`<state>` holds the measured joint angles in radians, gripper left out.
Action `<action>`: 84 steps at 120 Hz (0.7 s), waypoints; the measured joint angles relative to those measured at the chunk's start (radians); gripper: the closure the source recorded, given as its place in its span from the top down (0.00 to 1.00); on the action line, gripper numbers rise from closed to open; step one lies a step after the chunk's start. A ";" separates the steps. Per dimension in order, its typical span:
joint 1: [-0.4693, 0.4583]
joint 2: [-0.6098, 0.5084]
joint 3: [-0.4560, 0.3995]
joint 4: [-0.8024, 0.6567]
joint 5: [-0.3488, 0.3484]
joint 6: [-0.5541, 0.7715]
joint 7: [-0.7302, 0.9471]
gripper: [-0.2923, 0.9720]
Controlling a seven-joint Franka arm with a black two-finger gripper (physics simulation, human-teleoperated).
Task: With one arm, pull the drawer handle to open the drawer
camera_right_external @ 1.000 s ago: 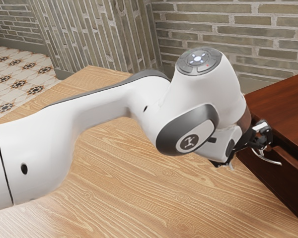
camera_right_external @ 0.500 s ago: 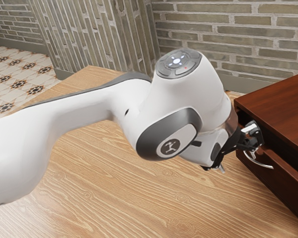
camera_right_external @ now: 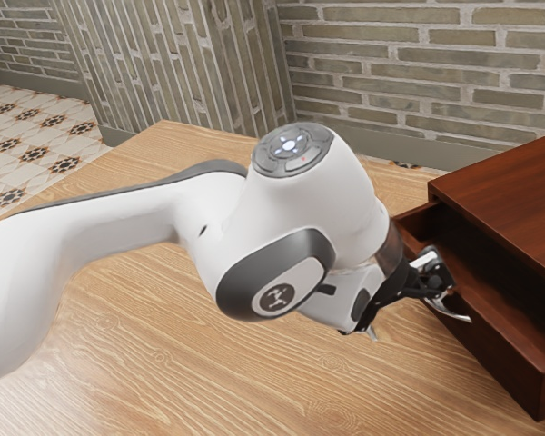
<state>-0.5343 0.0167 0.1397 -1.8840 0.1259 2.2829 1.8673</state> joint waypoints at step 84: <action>-0.357 -0.308 0.390 -0.297 0.052 0.018 -0.002 0.76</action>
<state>-0.8917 -0.2914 0.5298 -2.1805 0.1778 2.3010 1.8653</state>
